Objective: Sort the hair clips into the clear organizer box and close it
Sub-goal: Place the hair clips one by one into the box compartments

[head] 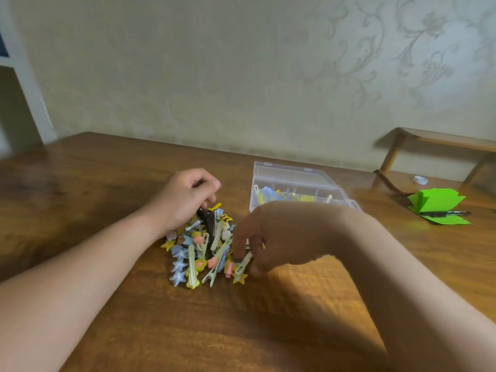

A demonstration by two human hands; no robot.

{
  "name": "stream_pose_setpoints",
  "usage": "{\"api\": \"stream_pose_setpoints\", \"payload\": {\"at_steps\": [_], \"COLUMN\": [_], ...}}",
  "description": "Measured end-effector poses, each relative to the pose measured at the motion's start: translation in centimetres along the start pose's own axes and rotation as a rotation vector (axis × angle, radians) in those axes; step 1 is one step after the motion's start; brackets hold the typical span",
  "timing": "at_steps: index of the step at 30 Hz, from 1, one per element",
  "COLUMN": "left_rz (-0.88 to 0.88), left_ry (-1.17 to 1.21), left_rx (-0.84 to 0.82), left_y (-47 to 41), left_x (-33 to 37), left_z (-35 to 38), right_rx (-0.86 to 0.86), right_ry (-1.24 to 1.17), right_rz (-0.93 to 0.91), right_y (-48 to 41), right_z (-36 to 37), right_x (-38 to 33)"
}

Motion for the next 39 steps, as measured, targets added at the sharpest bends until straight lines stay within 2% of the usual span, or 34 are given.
{"api": "stream_pose_setpoints", "payload": {"at_steps": [7, 13, 18, 21, 25, 28, 30, 32, 34, 36, 39], "left_rz": [0.012, 0.015, 0.016, 0.019, 0.023, 0.017, 0.002, 0.004, 0.006, 0.001, -0.001], "left_ry": [0.000, 0.001, 0.003, 0.008, 0.016, 0.032, 0.026, 0.004, -0.005, -0.005, 0.002], "left_rx": [-0.008, -0.021, -0.021, -0.023, -0.024, -0.022, -0.013, -0.002, -0.007, -0.014, -0.015], "left_y": [-0.1, 0.1, 0.1, 0.1, 0.1, 0.0, 0.0, 0.0, 0.1, 0.1, 0.1], "left_x": [-0.2, 0.0, 0.0, 0.0, 0.0, 0.0, 0.0, -0.1, 0.0, 0.0, 0.0], "left_z": [-0.1, 0.0, 0.0, 0.0, -0.1, 0.1, 0.2, 0.1, 0.1, 0.2, 0.2], "right_rx": [-0.005, 0.066, 0.051, 0.056, 0.071, 0.238, 0.474, 0.780, 1.018, 1.116, 1.216], "right_ry": [0.004, 0.001, -0.011, -0.112, -0.425, -0.591, -0.667, -0.686, -0.582, -0.467, -0.502], "right_rz": [0.050, 0.014, -0.029, -0.057, -0.162, -0.222, -0.187, -0.044, 0.185, 0.371, 0.449], "right_y": [-0.1, 0.1, 0.3, 0.6, 0.9, 2.0, 3.3, 4.8, 6.4, 7.4, 7.6], "right_z": [0.2, -0.3, -0.5, -1.0, -1.5, -2.8, -4.2, -5.2, -5.3, -4.8, -4.1], "right_x": [0.2, 0.8, 1.0, 1.3, 1.7, 2.9, 5.0, 8.3, 11.6, 14.0, 15.8]}}
Point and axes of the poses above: each hand's wrist, its own y-axis away from the middle knuckle, its own z-axis out of the palm, x = y × z, the point moved 4 cm from there along -y, towards the middle knuckle, and after that the axes turned 9 degrees about -z, right-handed, at the moved point
